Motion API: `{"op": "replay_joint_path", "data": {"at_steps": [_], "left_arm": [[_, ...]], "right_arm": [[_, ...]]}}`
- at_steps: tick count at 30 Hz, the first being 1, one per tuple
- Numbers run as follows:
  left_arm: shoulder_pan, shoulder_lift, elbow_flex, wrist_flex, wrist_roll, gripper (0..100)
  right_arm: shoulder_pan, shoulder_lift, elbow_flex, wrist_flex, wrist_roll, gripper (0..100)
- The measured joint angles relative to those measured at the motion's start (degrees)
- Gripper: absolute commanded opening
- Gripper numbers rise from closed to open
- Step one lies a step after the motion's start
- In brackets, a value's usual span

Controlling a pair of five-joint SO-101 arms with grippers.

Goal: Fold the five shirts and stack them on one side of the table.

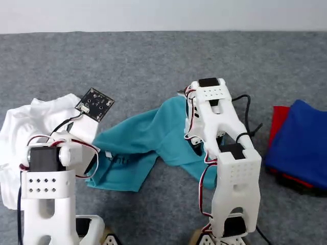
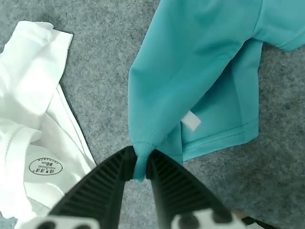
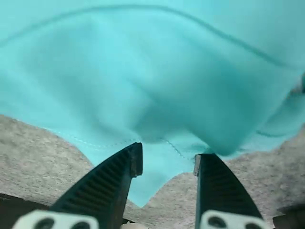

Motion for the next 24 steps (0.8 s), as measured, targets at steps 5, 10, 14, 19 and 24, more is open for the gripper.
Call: {"op": "replay_joint_path", "data": {"at_steps": [5,10,14,19,24], "left_arm": [[0.0,0.0,0.0,0.0,0.0,0],[0.0,0.0,0.0,0.0,0.0,0],[0.0,0.0,0.0,0.0,0.0,0],[0.0,0.0,0.0,0.0,0.0,0],[0.0,0.0,0.0,0.0,0.0,0]], "right_arm": [[-0.26,0.0,0.0,0.0,0.0,18.6],[-0.26,0.09,0.0,0.0,0.0,12.1],[-0.18,3.08,-0.09,0.0,0.0,0.8],[-0.09,4.13,-0.09,0.0,0.0,1.0],[0.09,1.32,-0.09,0.0,2.11,1.0]]}}
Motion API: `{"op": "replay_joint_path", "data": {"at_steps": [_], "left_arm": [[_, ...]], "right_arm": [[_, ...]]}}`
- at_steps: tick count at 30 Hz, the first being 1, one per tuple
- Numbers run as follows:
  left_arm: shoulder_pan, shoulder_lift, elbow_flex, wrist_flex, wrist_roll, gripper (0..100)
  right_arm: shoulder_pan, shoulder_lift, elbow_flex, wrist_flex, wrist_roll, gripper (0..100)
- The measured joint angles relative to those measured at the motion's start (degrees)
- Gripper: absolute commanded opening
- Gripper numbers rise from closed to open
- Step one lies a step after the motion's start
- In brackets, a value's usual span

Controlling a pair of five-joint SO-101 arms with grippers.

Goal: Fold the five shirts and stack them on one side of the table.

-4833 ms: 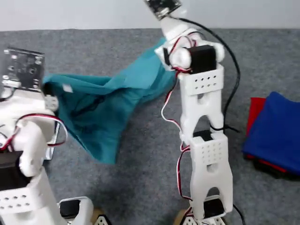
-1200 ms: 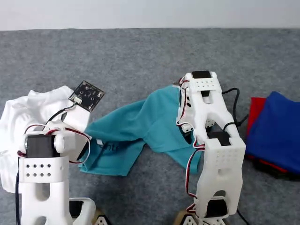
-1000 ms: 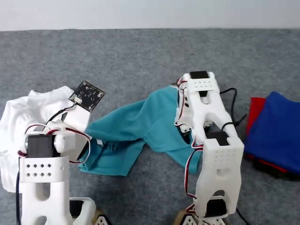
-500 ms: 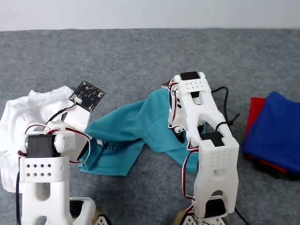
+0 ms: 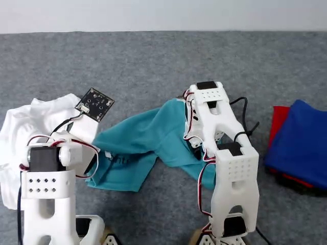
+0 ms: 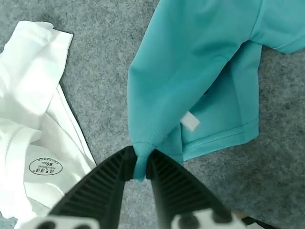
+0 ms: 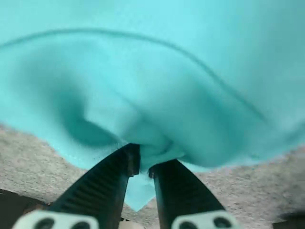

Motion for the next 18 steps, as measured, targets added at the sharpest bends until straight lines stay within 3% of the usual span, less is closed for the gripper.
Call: {"op": "replay_joint_path", "data": {"at_steps": [8,18], "left_arm": [[0.0,0.0,0.0,0.0,0.0,0],[0.0,0.0,0.0,0.0,0.0,0]], "right_arm": [[-0.18,-12.22,0.0,0.53,2.99,5.9],[-0.09,-3.87,-0.26,0.09,3.34,6.1]]}}
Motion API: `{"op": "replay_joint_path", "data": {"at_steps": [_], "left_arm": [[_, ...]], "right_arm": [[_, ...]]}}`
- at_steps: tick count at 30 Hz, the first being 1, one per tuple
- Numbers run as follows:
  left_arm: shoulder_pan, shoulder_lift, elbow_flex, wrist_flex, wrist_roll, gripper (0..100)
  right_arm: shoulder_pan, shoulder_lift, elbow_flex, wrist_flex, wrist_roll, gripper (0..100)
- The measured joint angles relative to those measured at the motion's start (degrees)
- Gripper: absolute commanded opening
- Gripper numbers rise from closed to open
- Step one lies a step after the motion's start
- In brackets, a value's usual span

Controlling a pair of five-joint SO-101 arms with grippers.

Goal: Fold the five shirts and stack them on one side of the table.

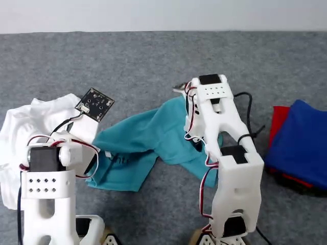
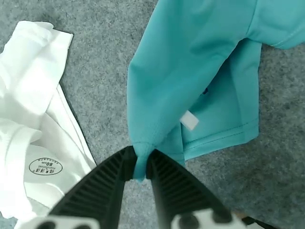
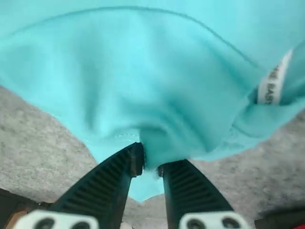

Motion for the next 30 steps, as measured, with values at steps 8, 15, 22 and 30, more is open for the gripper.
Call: {"op": "replay_joint_path", "data": {"at_steps": [8,15,22,30], "left_arm": [[0.0,0.0,0.0,0.0,0.0,0],[0.0,0.0,0.0,0.0,0.0,0],[0.0,0.0,0.0,-0.09,0.0,0],[0.0,0.0,0.0,-0.09,0.0,0]], "right_arm": [[0.09,1.41,-7.74,1.67,0.0,1.1],[0.0,0.18,-13.63,2.37,0.0,2.4],[0.0,-0.7,-13.63,2.37,0.0,4.3],[0.0,1.93,-13.63,2.37,0.0,1.3]]}}
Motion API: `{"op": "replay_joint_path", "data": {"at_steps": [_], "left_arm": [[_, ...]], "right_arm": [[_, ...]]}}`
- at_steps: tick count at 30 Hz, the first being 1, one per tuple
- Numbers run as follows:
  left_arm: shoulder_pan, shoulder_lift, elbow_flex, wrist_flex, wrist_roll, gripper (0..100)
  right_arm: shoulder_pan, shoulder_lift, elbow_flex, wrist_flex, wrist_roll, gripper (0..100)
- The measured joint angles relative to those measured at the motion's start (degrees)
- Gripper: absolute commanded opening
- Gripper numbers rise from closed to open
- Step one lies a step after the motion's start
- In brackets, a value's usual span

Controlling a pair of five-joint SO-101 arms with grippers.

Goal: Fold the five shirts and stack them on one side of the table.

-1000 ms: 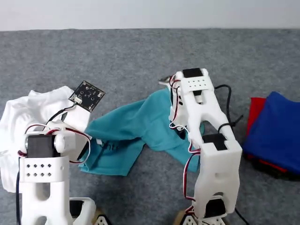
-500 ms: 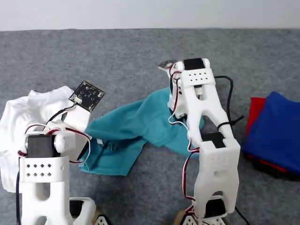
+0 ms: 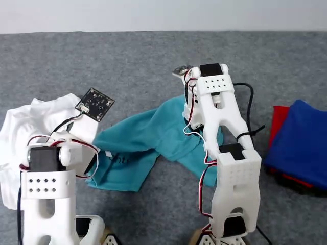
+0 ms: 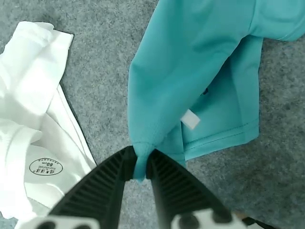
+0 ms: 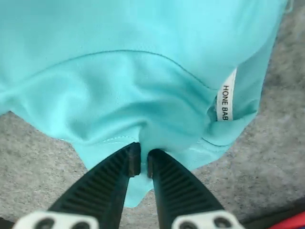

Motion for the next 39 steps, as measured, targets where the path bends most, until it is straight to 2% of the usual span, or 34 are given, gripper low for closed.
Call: {"op": "replay_joint_path", "data": {"at_steps": [9,14,19,23,29,35,39], "left_arm": [[-0.26,0.0,2.37,-1.58,0.0,0],[-5.63,0.0,-2.02,-4.92,3.69,0],[-8.97,0.0,-8.62,-13.98,8.62,0],[-9.05,0.0,-15.38,-22.15,9.14,0],[-9.05,0.0,-19.69,-39.03,9.14,0],[-9.14,0.0,-25.67,-44.04,4.66,0],[-7.74,0.0,-27.25,-43.87,-2.29,0]], "right_arm": [[-0.62,-4.66,-0.09,0.0,1.14,1.0],[-0.62,-13.8,-3.78,0.0,1.23,1.0],[-0.35,-21.89,-11.52,0.0,1.32,1.0],[2.55,-26.2,-22.15,0.09,1.67,1.0],[7.65,-28.48,-39.91,0.09,6.68,1.0],[11.52,-29.01,-55.91,0.09,11.87,1.0],[13.36,-29.71,-63.47,-0.79,16.09,1.0]]}}
